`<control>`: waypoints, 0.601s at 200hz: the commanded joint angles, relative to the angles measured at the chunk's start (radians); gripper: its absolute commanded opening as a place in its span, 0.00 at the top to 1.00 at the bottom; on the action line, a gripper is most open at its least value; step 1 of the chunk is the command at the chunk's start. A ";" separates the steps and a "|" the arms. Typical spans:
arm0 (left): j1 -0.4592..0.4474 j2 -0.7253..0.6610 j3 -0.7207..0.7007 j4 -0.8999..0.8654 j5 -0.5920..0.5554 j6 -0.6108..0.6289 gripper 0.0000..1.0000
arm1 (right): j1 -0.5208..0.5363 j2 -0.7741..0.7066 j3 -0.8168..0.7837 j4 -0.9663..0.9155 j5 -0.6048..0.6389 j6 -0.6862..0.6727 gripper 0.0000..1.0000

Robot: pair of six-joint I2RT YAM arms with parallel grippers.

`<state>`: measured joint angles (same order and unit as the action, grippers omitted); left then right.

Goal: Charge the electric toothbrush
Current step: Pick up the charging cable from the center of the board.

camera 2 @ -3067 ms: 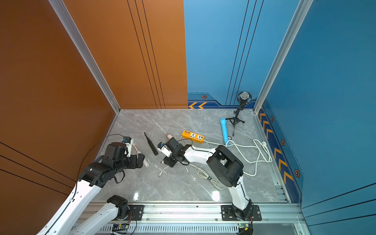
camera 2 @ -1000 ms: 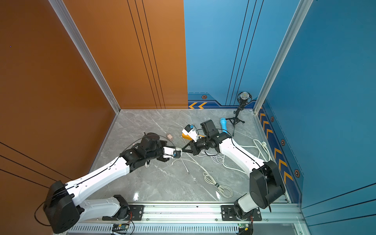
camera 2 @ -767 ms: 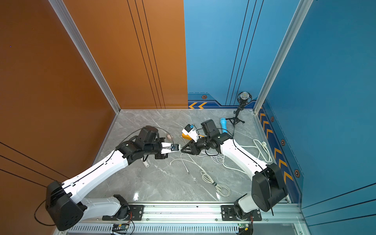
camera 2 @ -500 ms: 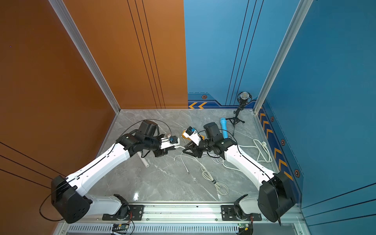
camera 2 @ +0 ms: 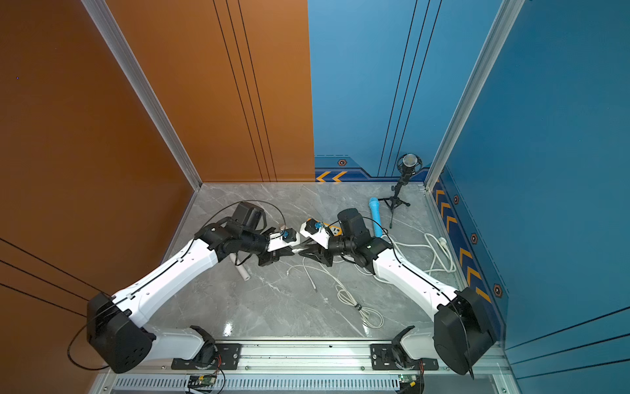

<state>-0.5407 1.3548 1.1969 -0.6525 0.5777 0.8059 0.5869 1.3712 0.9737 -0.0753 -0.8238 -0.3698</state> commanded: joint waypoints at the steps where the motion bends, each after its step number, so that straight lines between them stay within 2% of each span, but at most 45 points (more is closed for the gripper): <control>1: 0.013 0.007 0.005 -0.027 0.066 -0.012 1.00 | 0.014 0.027 0.016 0.048 -0.065 0.009 0.76; 28: 0.014 0.013 0.002 -0.027 0.072 -0.010 1.00 | 0.021 0.026 0.002 0.110 -0.050 0.056 0.82; 45: 0.015 0.016 -0.003 -0.027 0.070 -0.010 1.00 | 0.018 0.007 -0.011 0.143 -0.029 0.074 0.74; 58: 0.016 0.018 -0.005 -0.027 0.066 -0.010 1.00 | 0.014 -0.005 -0.011 0.143 -0.036 0.075 0.73; 91: 0.018 0.017 0.002 -0.027 0.077 -0.014 1.00 | 0.016 0.024 0.020 0.072 -0.074 0.052 0.88; 106: 0.020 0.016 0.002 -0.027 0.077 -0.014 1.00 | 0.014 0.041 0.033 0.026 -0.056 0.037 0.86; 120: 0.024 0.014 -0.001 -0.027 0.077 -0.013 1.00 | 0.007 0.046 0.033 -0.006 -0.054 0.018 0.79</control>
<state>-0.5285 1.3701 1.1969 -0.6594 0.6147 0.8017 0.6025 1.3964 0.9787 0.0044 -0.8757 -0.3218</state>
